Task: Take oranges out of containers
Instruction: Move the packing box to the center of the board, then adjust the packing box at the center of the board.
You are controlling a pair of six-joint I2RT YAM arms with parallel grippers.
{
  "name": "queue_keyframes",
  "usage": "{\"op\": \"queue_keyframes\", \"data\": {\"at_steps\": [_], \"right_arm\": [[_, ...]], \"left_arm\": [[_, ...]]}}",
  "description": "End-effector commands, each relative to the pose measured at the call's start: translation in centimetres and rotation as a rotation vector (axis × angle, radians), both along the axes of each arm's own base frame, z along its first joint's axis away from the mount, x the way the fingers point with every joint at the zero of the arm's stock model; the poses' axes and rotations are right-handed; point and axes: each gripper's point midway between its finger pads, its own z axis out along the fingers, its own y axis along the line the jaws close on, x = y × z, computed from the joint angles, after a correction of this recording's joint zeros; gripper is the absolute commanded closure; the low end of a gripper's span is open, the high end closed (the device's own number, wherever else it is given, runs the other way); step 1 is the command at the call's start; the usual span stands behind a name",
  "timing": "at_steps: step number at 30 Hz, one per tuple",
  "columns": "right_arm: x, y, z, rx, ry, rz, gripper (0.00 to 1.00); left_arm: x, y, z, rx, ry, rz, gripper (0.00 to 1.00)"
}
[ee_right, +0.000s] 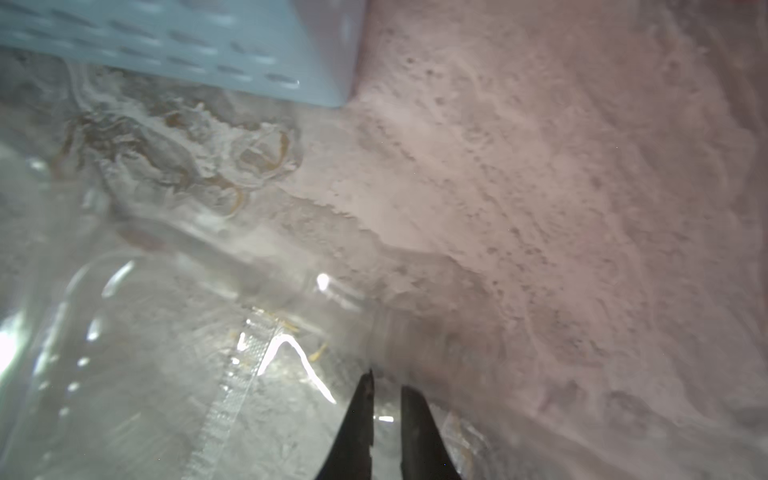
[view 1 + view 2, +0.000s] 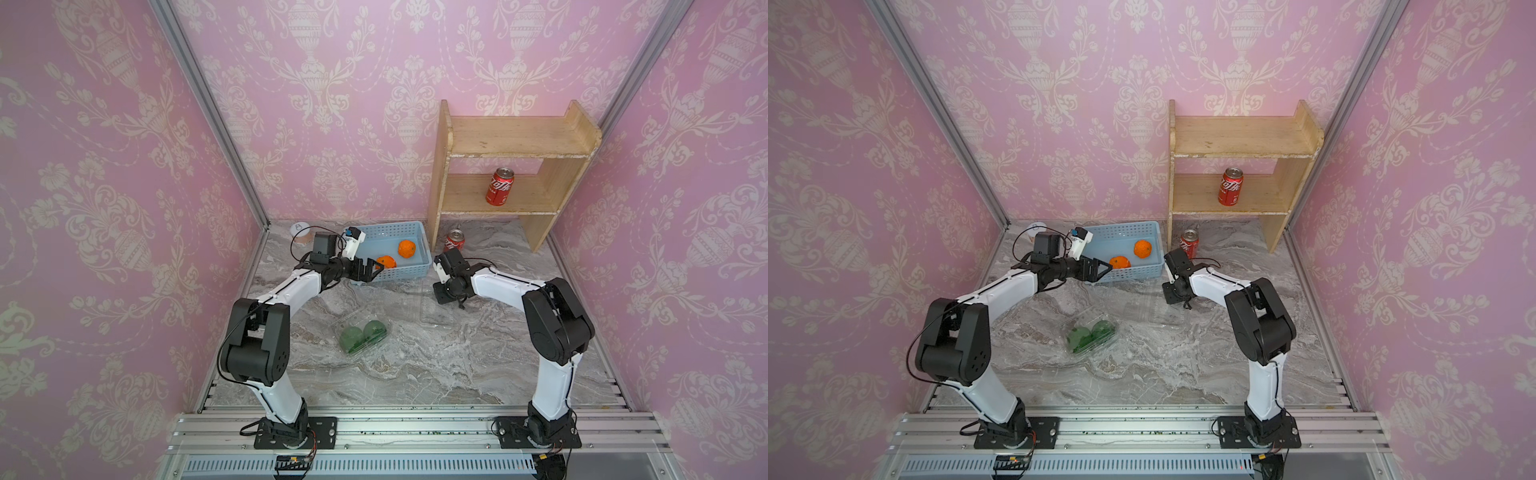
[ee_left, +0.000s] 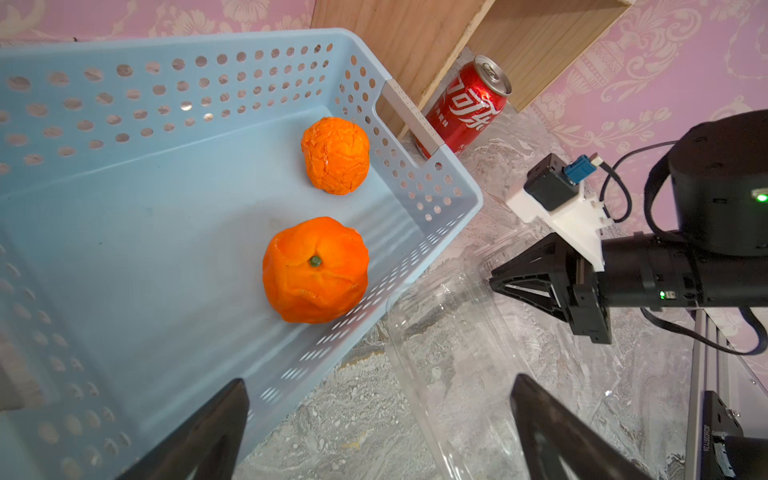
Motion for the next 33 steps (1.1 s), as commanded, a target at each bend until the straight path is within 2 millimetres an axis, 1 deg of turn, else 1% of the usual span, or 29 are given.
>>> {"op": "queue_keyframes", "data": {"at_steps": [1,2,4,8,10,13,15,17,18,19,21,22,24,25,26,28,30,31,33], "right_arm": [[-0.6,-4.8,-0.7,-0.072,0.041,-0.163,0.84],[-0.8,-6.3,-0.8,-0.078,0.059,-0.221,0.85],[-0.7,-8.1,-0.8,-0.025,0.078,-0.303,0.86],[-0.4,-11.3,0.4,-0.031,0.059,-0.414,0.85],[-0.3,-12.9,1.1,-0.064,0.055,-0.451,0.85],[-0.5,-15.4,2.6,-0.159,0.023,-0.478,0.85],[-0.7,-15.6,3.7,-0.164,0.002,-0.462,0.85],[-0.8,-14.2,5.2,-0.132,-0.039,-0.404,0.85],[-0.9,-13.1,5.9,-0.121,-0.058,-0.362,0.85],[-1.0,-11.4,6.7,-0.100,-0.080,-0.292,0.84],[-1.5,-7.4,8.3,-0.045,-0.122,-0.123,0.82],[-2.1,-4.8,9.1,-0.010,-0.137,-0.019,0.81],[-3.7,-0.1,10.3,0.094,-0.140,0.147,0.84],[-4.6,1.9,10.8,0.147,-0.132,0.215,0.85],[-5.4,3.2,11.2,0.181,-0.126,0.254,0.87],[-7.0,5.3,11.5,0.238,-0.101,0.313,0.91],[-8.5,7.4,11.8,0.283,-0.084,0.367,0.92],[-9.8,7.8,10.6,0.287,-0.047,0.385,0.92],[-11.3,9.3,10.0,0.304,-0.016,0.426,0.92]], "left_arm": [[0.2,0.8,0.3,0.035,-0.021,0.014,0.01],[0.4,0.8,0.4,0.034,-0.023,0.014,0.01],[0.6,0.7,0.6,0.032,-0.026,0.011,0.01],[0.7,0.7,0.8,0.034,-0.029,0.009,0.01],[0.5,0.9,0.6,0.049,-0.025,0.011,0.01],[0.1,1.5,0.0,0.086,-0.015,0.025,0.01],[-0.3,2.0,-0.6,0.115,-0.005,0.043,0.01],[-1.1,2.8,-1.6,0.153,0.004,0.070,0.01],[-1.4,3.2,-2.0,0.173,0.011,0.084,0.01],[-1.9,3.7,-2.7,0.196,0.022,0.096,0.01],[-2.8,4.5,-3.3,0.234,0.037,0.118,0.01],[-3.2,4.8,-3.5,0.247,0.042,0.126,0.01],[-3.9,5.0,-3.4,0.248,0.042,0.136,0.01],[-4.3,5.0,-3.3,0.241,0.044,0.142,0.01],[-4.8,5.0,-3.5,0.232,0.054,0.145,0.01],[-5.5,4.9,-3.9,0.211,0.068,0.151,0.01],[-6.3,4.8,-4.4,0.190,0.091,0.154,0.01],[-6.5,4.8,-4.6,0.183,0.101,0.158,0.01],[-6.8,4.7,-5.0,0.173,0.120,0.162,0.01]]}}
